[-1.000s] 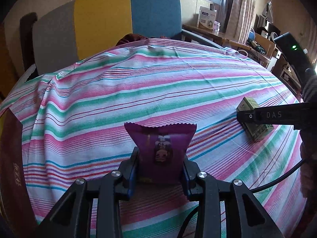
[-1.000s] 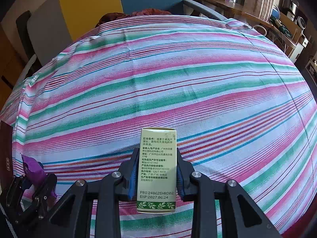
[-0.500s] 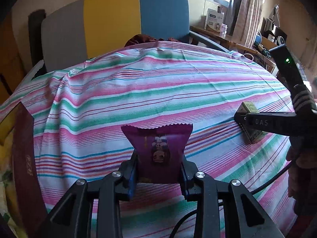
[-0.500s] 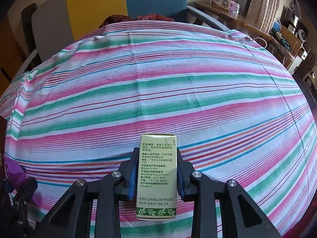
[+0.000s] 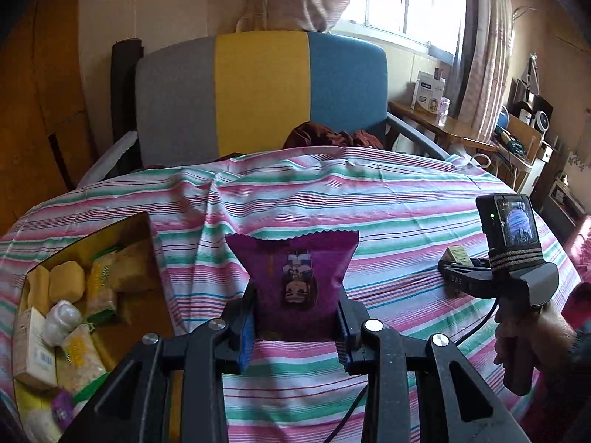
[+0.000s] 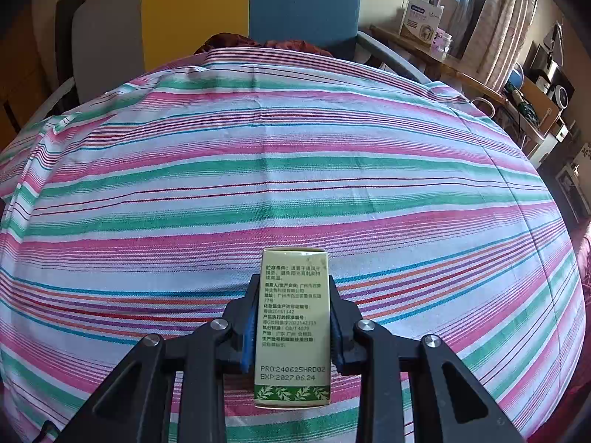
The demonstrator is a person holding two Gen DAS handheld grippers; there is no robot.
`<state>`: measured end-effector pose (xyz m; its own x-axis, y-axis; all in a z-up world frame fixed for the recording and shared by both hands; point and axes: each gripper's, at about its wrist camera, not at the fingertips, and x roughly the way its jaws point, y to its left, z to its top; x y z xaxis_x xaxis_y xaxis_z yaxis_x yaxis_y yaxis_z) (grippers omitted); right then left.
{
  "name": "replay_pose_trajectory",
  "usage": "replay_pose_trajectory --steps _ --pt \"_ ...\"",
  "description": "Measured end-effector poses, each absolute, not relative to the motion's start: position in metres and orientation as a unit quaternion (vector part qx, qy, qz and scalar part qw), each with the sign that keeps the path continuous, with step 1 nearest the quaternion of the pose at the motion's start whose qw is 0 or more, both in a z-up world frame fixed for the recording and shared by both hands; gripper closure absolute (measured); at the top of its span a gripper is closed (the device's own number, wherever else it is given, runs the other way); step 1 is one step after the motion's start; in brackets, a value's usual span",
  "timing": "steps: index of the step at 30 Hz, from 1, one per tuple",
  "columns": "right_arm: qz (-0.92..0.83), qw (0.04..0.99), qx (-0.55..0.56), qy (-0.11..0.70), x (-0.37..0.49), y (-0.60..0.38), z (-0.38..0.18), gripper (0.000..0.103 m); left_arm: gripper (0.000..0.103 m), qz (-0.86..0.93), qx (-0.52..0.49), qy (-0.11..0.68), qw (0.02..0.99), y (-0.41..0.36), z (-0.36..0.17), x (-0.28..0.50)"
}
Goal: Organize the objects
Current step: 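Carry the purple packet and green-white box over the gold tray with both tools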
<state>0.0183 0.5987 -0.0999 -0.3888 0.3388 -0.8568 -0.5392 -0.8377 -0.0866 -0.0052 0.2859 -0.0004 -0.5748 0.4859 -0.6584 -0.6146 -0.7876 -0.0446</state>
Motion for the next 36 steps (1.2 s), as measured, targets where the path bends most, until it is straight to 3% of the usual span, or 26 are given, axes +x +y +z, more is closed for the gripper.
replay_pose_trajectory --steps 15,28,36 --pt "0.831 0.272 -0.479 0.074 0.020 0.592 -0.101 0.072 0.068 0.898 -0.359 0.065 0.245 0.202 -0.010 -0.020" --pt "0.824 0.274 -0.492 0.054 0.015 0.587 -0.101 0.072 0.068 0.896 -0.406 -0.043 0.176 0.068 -0.027 -0.049" --pt "0.823 0.275 -0.495 0.053 0.014 0.586 -0.101 0.072 0.067 0.877 -0.433 -0.063 0.196 0.089 -0.034 -0.073"
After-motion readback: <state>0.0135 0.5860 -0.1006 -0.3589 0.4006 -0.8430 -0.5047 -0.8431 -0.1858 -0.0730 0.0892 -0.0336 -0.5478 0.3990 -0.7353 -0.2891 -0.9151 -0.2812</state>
